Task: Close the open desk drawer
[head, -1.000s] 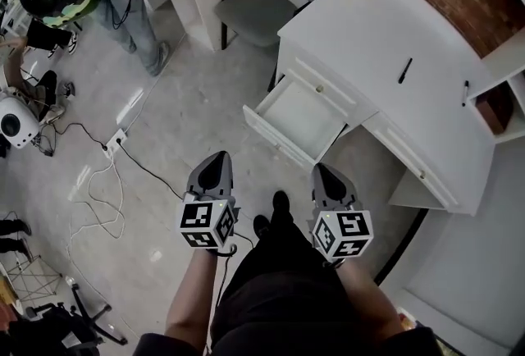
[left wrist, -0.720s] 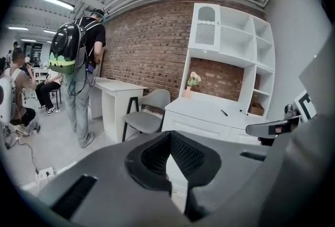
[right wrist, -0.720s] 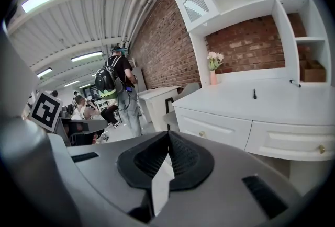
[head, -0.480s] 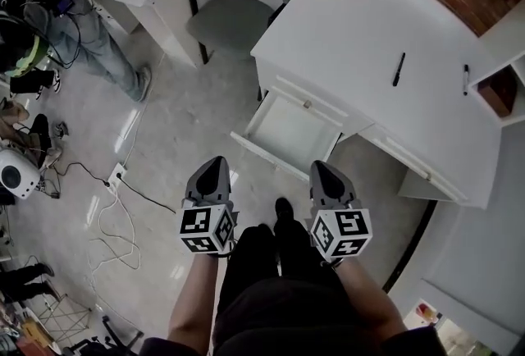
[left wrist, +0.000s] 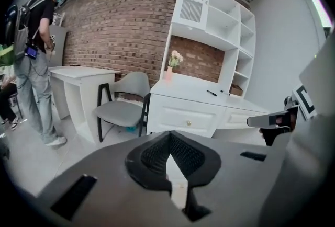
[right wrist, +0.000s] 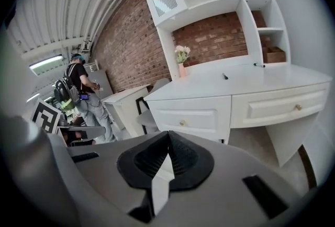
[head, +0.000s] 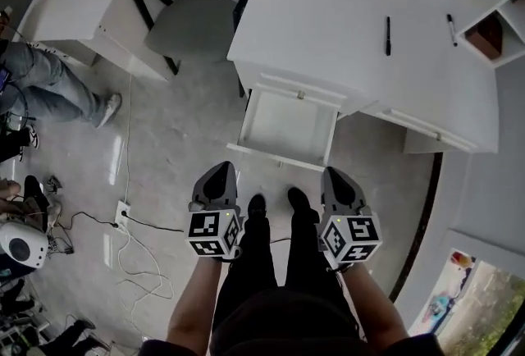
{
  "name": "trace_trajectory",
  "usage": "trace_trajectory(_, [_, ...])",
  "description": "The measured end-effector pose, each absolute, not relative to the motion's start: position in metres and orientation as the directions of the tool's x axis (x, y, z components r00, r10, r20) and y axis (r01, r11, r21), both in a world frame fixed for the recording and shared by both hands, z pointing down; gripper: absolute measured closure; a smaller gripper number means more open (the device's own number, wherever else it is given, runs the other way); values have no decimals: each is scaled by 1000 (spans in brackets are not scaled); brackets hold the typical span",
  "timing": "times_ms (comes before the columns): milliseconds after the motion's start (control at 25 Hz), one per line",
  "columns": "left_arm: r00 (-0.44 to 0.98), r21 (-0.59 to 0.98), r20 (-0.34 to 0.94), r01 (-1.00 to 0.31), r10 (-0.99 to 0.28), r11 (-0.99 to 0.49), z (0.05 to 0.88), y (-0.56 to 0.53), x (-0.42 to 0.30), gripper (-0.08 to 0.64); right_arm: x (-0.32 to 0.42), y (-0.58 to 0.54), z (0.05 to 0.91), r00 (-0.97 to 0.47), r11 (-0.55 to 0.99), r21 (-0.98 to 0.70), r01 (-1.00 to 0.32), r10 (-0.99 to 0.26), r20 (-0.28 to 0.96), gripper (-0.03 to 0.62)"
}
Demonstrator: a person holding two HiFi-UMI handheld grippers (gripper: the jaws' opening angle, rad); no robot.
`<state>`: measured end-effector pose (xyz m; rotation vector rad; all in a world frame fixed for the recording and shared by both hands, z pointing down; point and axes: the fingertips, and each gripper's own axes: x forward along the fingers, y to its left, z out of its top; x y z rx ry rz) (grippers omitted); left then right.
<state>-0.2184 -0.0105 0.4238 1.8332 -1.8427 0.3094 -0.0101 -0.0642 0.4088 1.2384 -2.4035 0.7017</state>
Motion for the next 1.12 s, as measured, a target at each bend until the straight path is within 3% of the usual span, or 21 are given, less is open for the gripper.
trace_trajectory(560, [212,214,608,-972,-765,-99,541,-13,-227,551,10,-23,516,-344,275,-209,-939,-695,631,588])
trace_trajectory(1120, [240,214,646,-968,-725,-129,653,-37,-199,551,23,-34,631,-281,255,-143,-956,-665,692,588])
